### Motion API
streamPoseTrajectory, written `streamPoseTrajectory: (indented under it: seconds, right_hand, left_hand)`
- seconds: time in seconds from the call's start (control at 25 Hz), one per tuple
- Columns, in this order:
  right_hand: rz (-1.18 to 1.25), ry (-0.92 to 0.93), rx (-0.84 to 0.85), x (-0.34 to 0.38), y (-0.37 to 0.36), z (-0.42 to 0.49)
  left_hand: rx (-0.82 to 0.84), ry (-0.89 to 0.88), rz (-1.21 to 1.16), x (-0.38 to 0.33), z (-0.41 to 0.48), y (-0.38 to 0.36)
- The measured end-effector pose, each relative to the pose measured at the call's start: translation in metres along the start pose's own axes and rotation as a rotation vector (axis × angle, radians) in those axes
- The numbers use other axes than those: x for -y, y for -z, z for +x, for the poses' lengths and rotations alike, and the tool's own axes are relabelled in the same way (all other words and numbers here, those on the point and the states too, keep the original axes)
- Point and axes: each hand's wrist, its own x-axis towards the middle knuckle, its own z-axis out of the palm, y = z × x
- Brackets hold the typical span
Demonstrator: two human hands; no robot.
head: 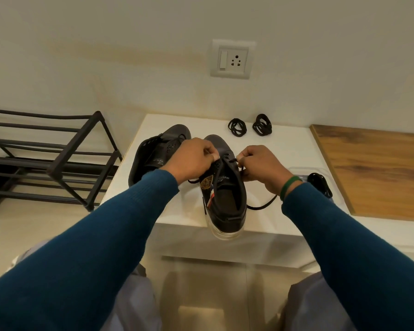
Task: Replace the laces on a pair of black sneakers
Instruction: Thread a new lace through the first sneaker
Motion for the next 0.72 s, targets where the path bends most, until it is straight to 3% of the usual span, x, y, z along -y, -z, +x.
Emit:
streamPoseTrajectory:
  seconds: [0.24,0.72]
  right_hand:
    - [-0.146,0.061,0.035,0.002,-0.003,0.001]
    - [-0.005,-0.002,0.017,-0.003,0.001,0.004]
  left_hand:
    - [0.084,-0.037,0.03,0.004,0.006,-0.004]
    - [0.366,0.009,0.185,-0.013,0.008,0.027]
